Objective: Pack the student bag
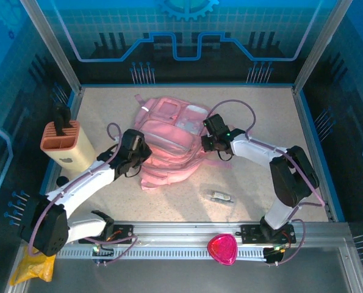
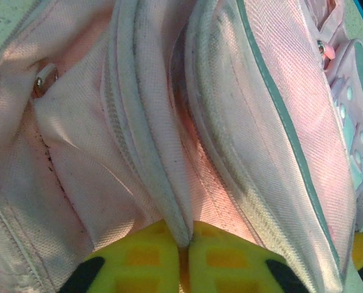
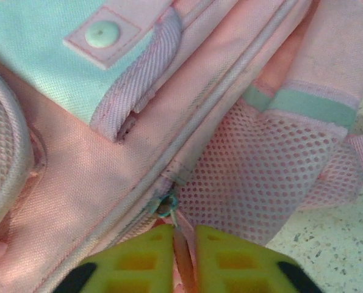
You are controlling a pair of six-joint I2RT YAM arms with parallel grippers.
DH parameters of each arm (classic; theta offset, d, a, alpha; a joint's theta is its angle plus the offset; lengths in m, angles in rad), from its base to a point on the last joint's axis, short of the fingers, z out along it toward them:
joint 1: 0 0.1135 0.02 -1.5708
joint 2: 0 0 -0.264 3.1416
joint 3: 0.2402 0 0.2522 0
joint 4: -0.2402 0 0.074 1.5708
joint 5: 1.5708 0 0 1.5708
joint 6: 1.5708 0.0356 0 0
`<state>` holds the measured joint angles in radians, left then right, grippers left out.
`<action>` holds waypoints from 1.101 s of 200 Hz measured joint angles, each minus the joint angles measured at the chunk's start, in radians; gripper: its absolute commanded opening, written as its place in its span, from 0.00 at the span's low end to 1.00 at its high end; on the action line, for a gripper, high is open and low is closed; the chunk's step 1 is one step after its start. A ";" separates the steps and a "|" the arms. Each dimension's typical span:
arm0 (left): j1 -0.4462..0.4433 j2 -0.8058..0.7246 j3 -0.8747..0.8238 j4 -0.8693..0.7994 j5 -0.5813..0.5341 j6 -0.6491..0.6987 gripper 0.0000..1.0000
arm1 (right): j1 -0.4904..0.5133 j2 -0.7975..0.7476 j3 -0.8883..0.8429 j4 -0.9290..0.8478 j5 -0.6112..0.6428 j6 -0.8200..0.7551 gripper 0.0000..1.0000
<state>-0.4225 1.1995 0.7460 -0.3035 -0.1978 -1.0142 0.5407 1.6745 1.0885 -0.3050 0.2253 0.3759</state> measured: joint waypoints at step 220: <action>-0.449 -0.032 0.024 -0.084 -0.285 -0.064 0.99 | -0.094 -0.004 0.120 -0.068 -0.452 0.122 0.66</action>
<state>-0.8719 1.1675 0.7700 -0.3878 -0.4828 -1.0786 0.4465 1.6707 1.2083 -0.3733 -0.2264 0.4984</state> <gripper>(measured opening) 0.993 0.661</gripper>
